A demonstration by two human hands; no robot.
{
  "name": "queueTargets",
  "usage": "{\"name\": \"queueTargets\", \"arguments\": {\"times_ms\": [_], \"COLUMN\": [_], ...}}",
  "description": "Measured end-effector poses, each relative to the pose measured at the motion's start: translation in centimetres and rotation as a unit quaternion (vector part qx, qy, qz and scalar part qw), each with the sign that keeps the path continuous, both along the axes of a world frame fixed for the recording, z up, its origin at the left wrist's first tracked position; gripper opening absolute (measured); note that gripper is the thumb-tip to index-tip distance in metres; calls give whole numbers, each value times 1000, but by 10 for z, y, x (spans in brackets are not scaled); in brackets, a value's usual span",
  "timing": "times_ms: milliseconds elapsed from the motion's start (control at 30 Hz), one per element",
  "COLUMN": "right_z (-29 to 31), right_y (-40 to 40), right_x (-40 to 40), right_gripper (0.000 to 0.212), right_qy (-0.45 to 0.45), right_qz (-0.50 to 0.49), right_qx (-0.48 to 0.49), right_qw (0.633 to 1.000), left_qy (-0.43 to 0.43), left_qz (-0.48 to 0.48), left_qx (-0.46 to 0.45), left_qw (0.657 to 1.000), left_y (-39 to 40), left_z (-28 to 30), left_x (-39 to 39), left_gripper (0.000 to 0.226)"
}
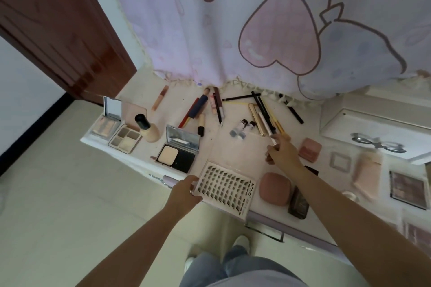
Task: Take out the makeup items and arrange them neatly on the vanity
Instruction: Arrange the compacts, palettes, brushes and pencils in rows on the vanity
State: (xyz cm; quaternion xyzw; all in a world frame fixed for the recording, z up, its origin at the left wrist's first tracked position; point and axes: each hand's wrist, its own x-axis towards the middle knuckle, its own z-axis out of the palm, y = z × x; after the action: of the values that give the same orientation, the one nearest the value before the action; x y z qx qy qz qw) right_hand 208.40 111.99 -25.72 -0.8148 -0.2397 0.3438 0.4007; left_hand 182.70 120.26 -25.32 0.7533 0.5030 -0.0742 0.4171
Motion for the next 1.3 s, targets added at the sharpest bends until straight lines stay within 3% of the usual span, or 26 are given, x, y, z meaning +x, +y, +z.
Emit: {"name": "queueTargets", "arguments": {"times_ms": [67, 333, 600, 800, 900, 967, 1067, 1133, 1200, 1300], "right_z": [-1, -10, -5, 2, 6, 9, 12, 9, 4, -1], "right_y": [-2, 18, 24, 9, -10, -28, -51, -61, -67, -68], "right_x": [-3, -12, -9, -5, -9, -12, -16, -18, -19, -19], "right_gripper": [42, 35, 41, 42, 41, 47, 70, 89, 97, 93], "right_qy": [-27, -175, -165, -147, -203, -251, -305, -316, -318, -270], "right_qz": [47, 170, 149, 175, 252, 335, 434, 454, 451, 413], "right_qx": [-28, -142, -148, -103, -124, -174, -246, -260, -246, -209], "right_qw": [998, 959, 964, 968, 938, 891, 811, 792, 797, 844], "left_qy": [3, 17, -24, -32, -10, 13, 31, 41, 54, 58], "left_qz": [-1, -7, 16, 13, 7, -3, -12, -17, -25, -35], "left_qx": [-11, -33, -3, 53, 72, 90, 114, 130, 147, 182], "left_qw": [1000, 999, 1000, 998, 997, 996, 993, 990, 987, 981], "left_y": [0, 1, -2, -7, -4, -1, 1, 1, 0, -4], "left_z": [-1, 1, 0, -4, -7, -11, -13, -12, -10, -4], "left_x": [-10, -29, -11, 4, 6, 4, 3, 4, 5, 6], "left_gripper": [45, 48, 54, 44, 44, 44, 41, 37, 34, 36]}}
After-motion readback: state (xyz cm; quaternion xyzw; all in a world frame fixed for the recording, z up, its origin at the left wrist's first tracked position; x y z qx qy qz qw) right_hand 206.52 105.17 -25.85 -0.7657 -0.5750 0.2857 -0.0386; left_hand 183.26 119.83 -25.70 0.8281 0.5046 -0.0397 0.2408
